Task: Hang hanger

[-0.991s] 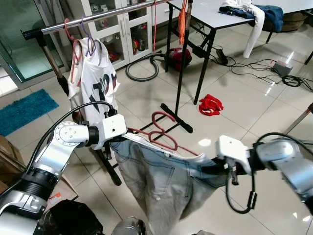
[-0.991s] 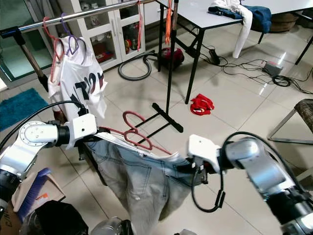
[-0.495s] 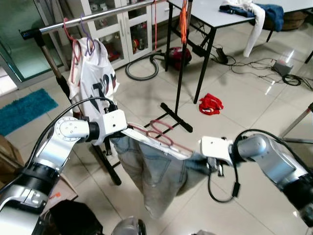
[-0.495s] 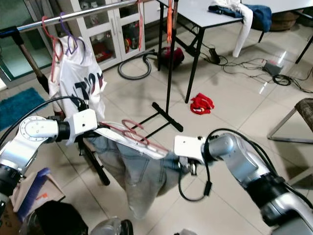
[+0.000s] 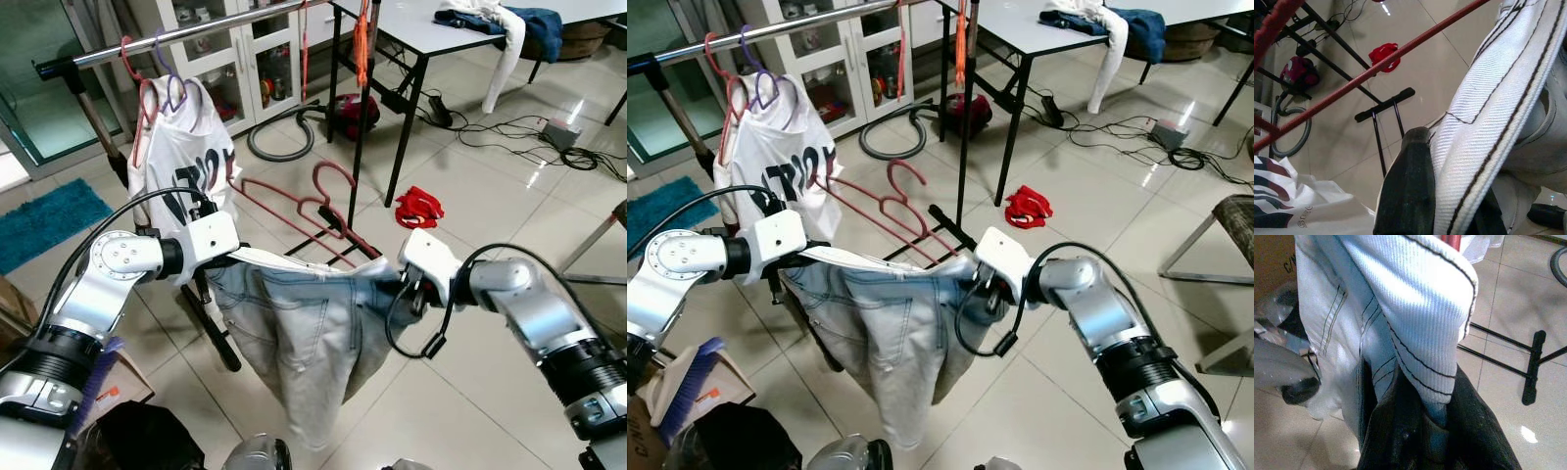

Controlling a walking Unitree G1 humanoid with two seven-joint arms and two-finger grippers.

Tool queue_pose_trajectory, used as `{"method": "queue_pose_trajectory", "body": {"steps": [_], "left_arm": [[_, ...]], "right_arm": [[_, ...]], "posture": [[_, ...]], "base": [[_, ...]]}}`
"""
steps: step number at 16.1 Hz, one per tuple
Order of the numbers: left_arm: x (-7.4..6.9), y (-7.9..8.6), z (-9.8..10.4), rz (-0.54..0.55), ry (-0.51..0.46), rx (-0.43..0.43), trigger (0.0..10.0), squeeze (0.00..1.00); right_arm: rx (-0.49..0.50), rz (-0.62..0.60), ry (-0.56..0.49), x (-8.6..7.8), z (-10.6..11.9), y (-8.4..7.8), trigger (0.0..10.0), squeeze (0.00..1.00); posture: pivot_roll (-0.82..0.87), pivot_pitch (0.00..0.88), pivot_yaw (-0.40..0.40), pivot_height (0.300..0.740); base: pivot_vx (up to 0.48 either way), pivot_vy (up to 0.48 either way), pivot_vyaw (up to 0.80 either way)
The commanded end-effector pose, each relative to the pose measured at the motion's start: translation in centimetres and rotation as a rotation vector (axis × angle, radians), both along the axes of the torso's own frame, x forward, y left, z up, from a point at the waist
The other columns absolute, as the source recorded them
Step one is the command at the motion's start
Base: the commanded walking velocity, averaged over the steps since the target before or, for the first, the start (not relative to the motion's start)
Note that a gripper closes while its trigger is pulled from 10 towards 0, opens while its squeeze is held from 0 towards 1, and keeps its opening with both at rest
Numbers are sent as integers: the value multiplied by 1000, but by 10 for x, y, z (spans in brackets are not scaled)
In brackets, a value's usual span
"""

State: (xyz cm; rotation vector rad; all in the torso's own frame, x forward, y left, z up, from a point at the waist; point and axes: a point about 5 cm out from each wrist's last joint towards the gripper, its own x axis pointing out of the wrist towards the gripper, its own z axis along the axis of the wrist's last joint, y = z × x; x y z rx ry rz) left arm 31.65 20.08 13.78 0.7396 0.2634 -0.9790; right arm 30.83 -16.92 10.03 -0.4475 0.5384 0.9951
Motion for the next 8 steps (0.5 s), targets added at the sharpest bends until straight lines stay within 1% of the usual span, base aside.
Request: {"method": "queue_pose_trajectory", "body": {"steps": [1,2,3,4,6,7,8], "left_arm": [[1,5,9,23,-36,-14,0,0],[1,4,9,19,-36,-16,0,0],[3,3,11,14,-42,-14,0,0],[4,3,13,12,-48,-11,0,0],[5,4,16,13,-54,-7,0,0],[6,5,18,15,-59,-3,0,0],[6,5,18,16,-60,-2,0,0]], "right_arm": [[0,-34,17,-3,-1,-9,10000,0],[-93,-4,34,-10,-13,-18,10000,0],[-198,72,74,-21,-25,-26,10000,0],[-236,117,109,-29,-29,-29,10000,0],[-281,147,137,-35,-33,-35,10000,0],[-329,159,161,-39,-36,-43,10000,0],[-341,163,167,-40,-37,-45,10000,0]], "posture": [[-53,0,50,740],[-56,0,52,740],[-56,0,53,740],[-57,0,55,740],[-57,0,58,740],[-56,0,61,740],[-56,0,61,740]], "base": [[0,0,0],[0,0,0],[0,0,0],[0,0,0],[0,0,0],[0,0,0],[0,0,0]]}}
